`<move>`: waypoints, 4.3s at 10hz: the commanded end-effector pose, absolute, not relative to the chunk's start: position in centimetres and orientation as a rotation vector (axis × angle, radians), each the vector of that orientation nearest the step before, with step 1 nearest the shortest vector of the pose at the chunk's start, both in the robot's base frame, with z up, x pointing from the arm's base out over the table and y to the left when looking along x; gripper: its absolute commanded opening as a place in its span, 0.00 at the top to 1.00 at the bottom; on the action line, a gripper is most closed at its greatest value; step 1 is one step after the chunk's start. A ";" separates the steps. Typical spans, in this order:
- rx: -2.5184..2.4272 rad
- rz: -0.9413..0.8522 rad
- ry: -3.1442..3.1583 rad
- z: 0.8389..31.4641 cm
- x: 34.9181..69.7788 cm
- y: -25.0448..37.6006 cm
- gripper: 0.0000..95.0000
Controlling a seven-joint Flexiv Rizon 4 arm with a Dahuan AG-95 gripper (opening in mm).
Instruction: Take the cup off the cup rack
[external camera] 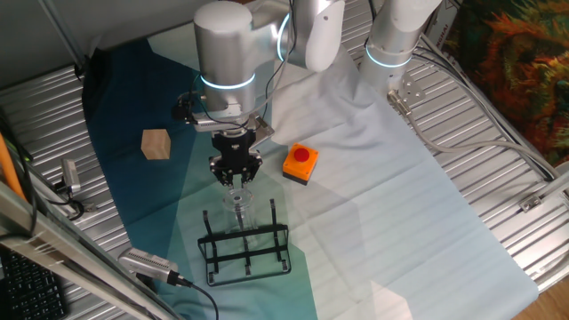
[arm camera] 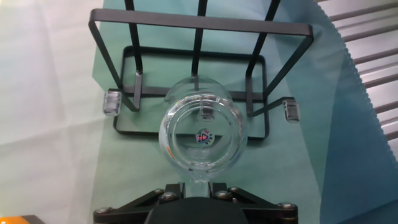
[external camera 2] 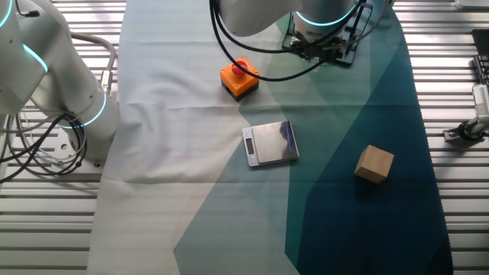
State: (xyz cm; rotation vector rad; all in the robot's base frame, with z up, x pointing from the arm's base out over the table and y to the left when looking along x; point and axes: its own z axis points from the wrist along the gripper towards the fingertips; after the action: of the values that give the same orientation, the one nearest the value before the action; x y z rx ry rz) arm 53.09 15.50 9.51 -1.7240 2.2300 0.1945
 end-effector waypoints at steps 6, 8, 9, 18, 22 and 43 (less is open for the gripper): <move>-1.706 0.193 2.218 9.0 53.2 15.4 0.80; -1.710 0.192 2.215 8.9 53.6 15.6 0.80; -1.707 0.195 2.212 8.9 53.7 15.8 0.80; -1.685 0.212 2.188 8.8 53.9 15.9 0.80; -1.675 0.213 2.186 8.8 53.8 16.0 0.80; -1.621 0.203 2.174 7.5 54.1 16.8 0.80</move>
State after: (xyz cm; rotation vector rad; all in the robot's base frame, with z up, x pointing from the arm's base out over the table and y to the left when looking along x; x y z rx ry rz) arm 54.02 16.83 7.47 -1.6215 2.1722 0.2067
